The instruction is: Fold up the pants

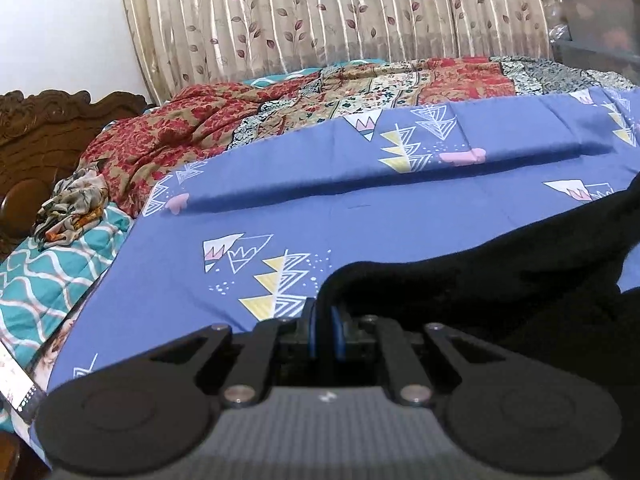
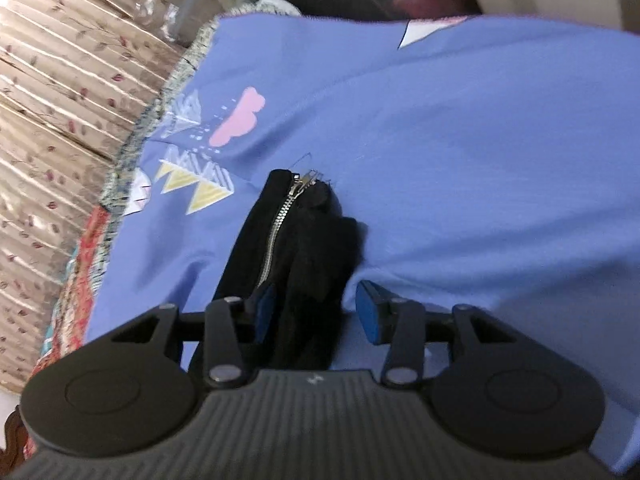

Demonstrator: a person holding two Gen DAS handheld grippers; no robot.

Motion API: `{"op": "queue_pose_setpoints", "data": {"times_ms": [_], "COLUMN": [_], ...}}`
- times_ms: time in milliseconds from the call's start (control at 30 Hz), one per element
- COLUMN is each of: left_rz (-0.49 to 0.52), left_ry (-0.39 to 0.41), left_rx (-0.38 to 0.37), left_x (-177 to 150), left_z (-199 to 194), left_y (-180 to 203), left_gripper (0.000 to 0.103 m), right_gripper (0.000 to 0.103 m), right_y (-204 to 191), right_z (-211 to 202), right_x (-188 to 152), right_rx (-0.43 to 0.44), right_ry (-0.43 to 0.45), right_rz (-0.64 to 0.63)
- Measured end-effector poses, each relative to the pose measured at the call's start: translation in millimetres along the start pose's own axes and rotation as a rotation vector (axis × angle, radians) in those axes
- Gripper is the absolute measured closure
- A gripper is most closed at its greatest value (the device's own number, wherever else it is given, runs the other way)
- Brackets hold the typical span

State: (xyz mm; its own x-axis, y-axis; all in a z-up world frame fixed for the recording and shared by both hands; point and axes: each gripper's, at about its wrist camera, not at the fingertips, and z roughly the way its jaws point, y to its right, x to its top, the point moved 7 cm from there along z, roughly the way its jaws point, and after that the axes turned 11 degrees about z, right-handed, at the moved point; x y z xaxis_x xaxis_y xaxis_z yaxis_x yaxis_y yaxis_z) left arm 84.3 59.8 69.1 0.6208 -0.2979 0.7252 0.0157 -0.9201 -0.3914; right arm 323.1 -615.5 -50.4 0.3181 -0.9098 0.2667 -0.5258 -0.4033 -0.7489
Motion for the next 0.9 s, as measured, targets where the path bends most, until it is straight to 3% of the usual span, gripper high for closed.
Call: {"op": "queue_pose_setpoints", "data": {"times_ms": [33, 67, 100, 167, 233, 367, 500, 700, 867, 900], "left_rz": [0.003, 0.007, 0.013, 0.023, 0.015, -0.017, -0.042, -0.040, 0.041, 0.068], "left_ry": [-0.005, -0.008, -0.007, 0.005, 0.021, 0.045, 0.071, 0.069, -0.026, -0.035], "left_rx": [0.004, 0.009, 0.013, 0.024, 0.030, 0.021, 0.003, -0.091, -0.167, -0.183], "left_x": [1.6, 2.6, 4.2, 7.1, 8.7, 5.0, -14.5, -70.3, -121.3, -129.5], "left_z": [0.9, 1.4, 1.5, -0.6, -4.5, -17.1, -37.3, -67.8, -68.5, -70.2], "left_y": [0.2, 0.5, 0.6, 0.8, -1.4, -10.9, -25.5, -26.2, 5.6, 10.8], "left_gripper": [0.095, 0.095, 0.095, 0.095, 0.095, 0.095, 0.095, 0.095, 0.088, 0.087], "right_gripper": [0.058, 0.084, 0.095, 0.095, 0.095, 0.097, 0.097, 0.097, 0.093, 0.081], "right_y": [-1.0, -3.5, -7.7, -13.7, -25.9, -34.8, -13.1, 77.2, 175.4, 190.1], "right_z": [9.9, 16.4, 19.6, 14.7, -8.4, -76.6, -154.3, -239.0, -244.2, -244.6], "right_x": [0.9, 0.4, 0.0, 2.9, 8.5, 20.4, 24.1, -1.9, -43.9, -50.3], "right_rx": [-0.020, -0.031, -0.055, -0.064, 0.014, 0.089, 0.111, 0.064, -0.138, -0.141], "right_ry": [-0.008, -0.016, -0.017, -0.020, -0.007, 0.018, 0.058, 0.108, 0.090, 0.095], "right_rz": [-0.001, -0.012, -0.027, -0.027, -0.021, -0.034, -0.064, 0.013, 0.108, 0.157]}}
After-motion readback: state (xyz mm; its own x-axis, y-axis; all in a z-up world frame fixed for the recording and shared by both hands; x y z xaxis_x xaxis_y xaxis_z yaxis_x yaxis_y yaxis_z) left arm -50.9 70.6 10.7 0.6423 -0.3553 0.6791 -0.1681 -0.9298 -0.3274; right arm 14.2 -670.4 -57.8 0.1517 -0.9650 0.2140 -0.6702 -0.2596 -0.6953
